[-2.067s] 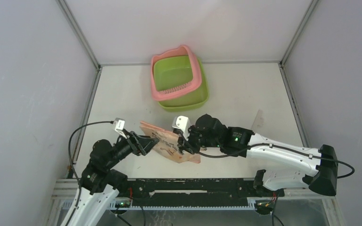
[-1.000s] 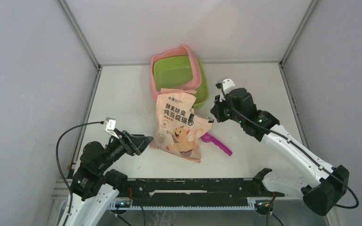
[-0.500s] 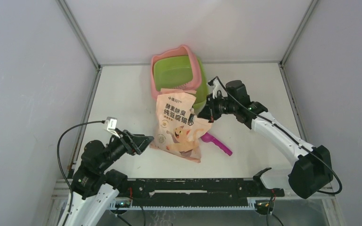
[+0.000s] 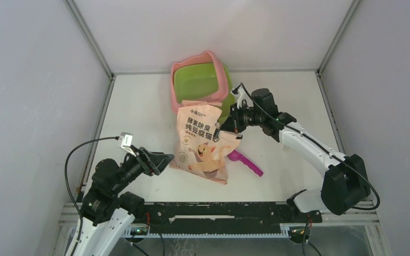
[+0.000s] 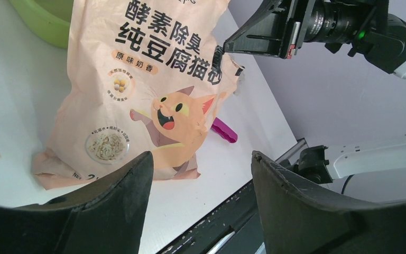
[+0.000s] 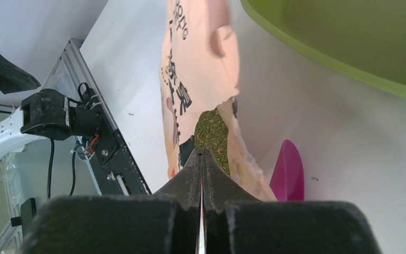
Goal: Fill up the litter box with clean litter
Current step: Open the cat litter bag at the center of the board.
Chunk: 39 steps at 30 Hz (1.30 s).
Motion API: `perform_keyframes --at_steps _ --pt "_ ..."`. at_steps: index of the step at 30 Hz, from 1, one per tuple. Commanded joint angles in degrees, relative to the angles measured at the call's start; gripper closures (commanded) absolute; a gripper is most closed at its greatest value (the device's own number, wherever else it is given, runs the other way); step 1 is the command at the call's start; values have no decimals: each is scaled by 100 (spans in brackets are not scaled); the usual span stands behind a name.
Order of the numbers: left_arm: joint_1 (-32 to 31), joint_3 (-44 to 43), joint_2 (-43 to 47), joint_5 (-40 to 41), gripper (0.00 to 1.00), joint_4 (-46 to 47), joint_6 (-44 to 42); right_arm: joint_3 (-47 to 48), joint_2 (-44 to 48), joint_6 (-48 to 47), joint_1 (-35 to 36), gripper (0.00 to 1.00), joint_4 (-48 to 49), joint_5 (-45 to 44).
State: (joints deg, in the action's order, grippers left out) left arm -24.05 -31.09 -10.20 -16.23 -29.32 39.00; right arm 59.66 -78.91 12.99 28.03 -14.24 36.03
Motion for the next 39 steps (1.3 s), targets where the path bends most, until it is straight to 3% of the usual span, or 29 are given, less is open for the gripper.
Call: perform_keyframes --at_steps 1,18,33,39 --pt "-28 -168 -37 -41 28 126 -121 248 -58 53 -55 100 410 -90" --pt "-20 -167 -55 -44 29 114 -130 252 -443 56 -8 100 594 282" --pt "-20 -155 -100 -86 30 189 -121 281 -513 -541 654 99 -142 738" --pt "-20 -195 -123 -100 30 183 -130 281 -263 -1024 1531 95 -794 -232"
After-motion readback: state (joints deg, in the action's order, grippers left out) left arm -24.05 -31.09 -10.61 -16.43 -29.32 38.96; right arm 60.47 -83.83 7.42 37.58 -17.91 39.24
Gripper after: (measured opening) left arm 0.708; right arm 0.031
